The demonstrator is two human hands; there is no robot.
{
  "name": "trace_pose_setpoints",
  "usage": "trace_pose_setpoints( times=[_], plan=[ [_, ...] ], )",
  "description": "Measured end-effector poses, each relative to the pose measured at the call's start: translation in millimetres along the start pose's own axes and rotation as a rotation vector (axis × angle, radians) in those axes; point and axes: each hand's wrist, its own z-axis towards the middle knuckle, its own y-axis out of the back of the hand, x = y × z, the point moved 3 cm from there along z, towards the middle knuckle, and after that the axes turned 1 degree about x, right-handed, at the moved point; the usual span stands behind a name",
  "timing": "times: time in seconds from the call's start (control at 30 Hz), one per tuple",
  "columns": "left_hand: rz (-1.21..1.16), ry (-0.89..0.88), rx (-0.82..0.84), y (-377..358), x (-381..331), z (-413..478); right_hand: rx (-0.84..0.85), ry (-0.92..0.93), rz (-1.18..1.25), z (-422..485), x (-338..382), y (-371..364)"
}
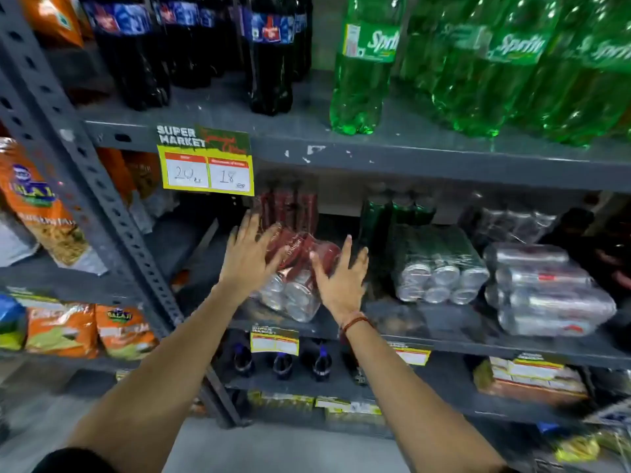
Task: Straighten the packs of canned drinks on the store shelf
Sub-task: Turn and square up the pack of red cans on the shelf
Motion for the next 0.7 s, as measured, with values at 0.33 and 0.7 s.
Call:
trace_pose_setpoints(
  times=[0.33,0.7],
  plan=[
    [-0.404,0.125,0.434,-39,41,26,0.135,-0.324,0.427,20,-6,-38],
    [-0.429,0.124,0.298,-31,44,8,0.008,-0.164,0.484,10,-10,-43]
  ],
)
